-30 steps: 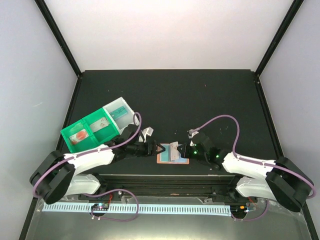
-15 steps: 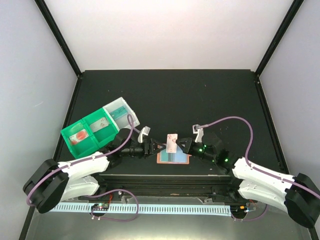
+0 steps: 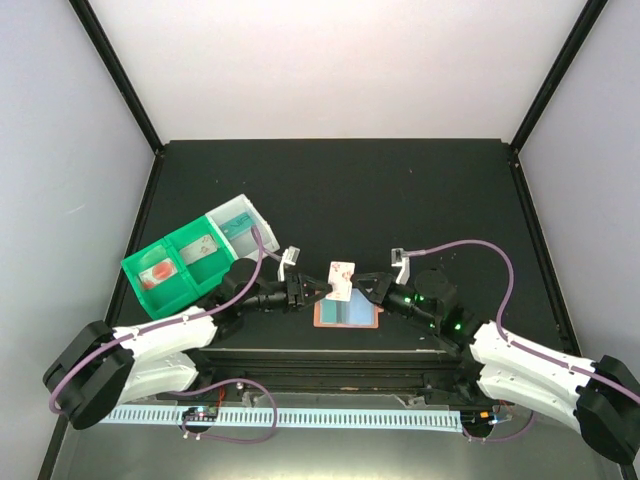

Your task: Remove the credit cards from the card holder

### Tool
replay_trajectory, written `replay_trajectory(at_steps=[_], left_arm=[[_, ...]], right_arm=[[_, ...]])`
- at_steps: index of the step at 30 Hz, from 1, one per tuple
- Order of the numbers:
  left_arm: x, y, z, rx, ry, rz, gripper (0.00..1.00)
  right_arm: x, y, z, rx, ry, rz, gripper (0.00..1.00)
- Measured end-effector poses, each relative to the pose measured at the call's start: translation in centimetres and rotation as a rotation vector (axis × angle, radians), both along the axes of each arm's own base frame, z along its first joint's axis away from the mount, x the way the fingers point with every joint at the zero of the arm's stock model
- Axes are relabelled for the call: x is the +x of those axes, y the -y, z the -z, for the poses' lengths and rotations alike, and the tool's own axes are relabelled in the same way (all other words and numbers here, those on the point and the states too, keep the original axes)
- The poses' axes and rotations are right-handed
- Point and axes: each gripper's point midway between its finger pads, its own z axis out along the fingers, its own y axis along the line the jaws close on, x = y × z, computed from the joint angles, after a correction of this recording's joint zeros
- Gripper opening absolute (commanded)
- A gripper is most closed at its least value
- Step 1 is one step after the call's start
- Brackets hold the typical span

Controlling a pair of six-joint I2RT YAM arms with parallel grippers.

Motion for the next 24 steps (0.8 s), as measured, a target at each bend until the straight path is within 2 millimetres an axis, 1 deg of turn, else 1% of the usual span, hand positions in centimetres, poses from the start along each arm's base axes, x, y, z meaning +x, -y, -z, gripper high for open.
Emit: replay_trajectory(at_steps=[3, 7, 12, 16, 17, 21, 24], left_arm=[[0.1, 0.1, -0.3, -0.015, -0.005, -0.002, 0.10], [0.0, 0.2, -0.2, -0.021, -0.005, 0.000, 0.02], [-0.1, 0.3, -0.6, -0.035, 0.011, 0.010, 0.02], [-0.3, 0.2, -0.5, -0.026, 0.027, 0.018, 0.02], [-0.4, 0.2, -0.5, -0.022, 0.034, 0.024, 0.02], [-1.1, 0.0, -0.1, 0.013, 0.065, 0.064, 0.02], [-1.7, 0.2, 0.1, 0.045, 0.089, 0.114, 0.02]], right_arm=[[-0.1, 0.0, 0.1, 0.010, -0.005, -0.001, 0.01], [-0.1, 0.0, 0.0, 0.017, -0.003, -0.004, 0.01], [-0.3, 0.3, 0.5, -0.013, 0.013, -0.010, 0.10], [-0.8, 1.0, 0.4, -0.089, 0.079, -0.027, 0.16], [-0.9, 1.2, 0.3, -0.131, 0.110, -0.036, 0.18], [-1.4, 1.9, -2.4, -0.182, 0.234, -0.063, 0.21], [-1.7, 2.1, -4.8, -0.235, 0.330, -0.094, 0.24]])
